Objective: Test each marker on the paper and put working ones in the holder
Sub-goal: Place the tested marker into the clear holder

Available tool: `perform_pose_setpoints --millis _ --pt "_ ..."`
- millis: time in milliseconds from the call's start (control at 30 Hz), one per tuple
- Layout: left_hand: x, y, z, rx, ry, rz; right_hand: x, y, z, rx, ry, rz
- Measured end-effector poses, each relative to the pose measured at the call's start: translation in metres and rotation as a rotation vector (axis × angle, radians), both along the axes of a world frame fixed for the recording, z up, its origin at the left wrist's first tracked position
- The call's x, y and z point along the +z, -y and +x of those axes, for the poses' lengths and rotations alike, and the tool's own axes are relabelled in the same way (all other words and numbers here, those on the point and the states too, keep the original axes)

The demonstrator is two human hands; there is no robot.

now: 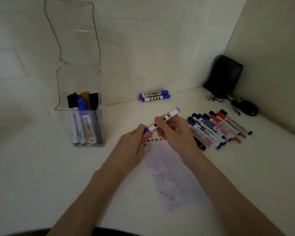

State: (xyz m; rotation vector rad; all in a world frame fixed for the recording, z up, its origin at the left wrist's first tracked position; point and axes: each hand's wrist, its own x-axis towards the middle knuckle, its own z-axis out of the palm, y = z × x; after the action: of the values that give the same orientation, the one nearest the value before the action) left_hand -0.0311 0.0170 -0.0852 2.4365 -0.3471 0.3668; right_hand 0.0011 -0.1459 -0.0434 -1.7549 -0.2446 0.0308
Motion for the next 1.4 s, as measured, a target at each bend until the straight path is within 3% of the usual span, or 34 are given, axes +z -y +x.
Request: perform_pose_setpoints --millis 167,267,400,467,567,733,967,1400 --pt "0.0 0.003 0.0 -0.111 0.039 -0.21 0.006 0.006 0.001 0.014 0.059 -0.018" --pt "0.004 0.003 -0.002 -0.162 -0.04 -0.361 0.011 0.004 0.004 -0.004 0.081 -0.021" --pt "-0.006 -0.02 -0.005 -0.145 -0.075 -0.477 0.044 0.047 0.032 -0.258 0.186 0.34" --pt "-0.008 -0.026 -0.003 -0.061 -0.029 -0.41 0.051 0.053 0.032 -0.182 0.217 0.36" --pt "-0.006 -0.024 -0.001 0.022 -0.031 -0.293 0.029 0.031 0.019 -0.023 0.052 0.303" --pt "-0.007 -0.027 -0.003 0.168 -0.146 -0.036 0.001 0.006 0.021 -0.198 -0.177 0.271" --pt "-0.004 -0.023 -0.006 0.143 -0.107 0.065 -0.03 -0.01 0.016 -0.164 0.01 -0.067" --pt "-0.006 -0.025 -0.003 0.133 -0.124 0.106 -0.044 -0.012 0.018 -0.165 0.121 -0.118"
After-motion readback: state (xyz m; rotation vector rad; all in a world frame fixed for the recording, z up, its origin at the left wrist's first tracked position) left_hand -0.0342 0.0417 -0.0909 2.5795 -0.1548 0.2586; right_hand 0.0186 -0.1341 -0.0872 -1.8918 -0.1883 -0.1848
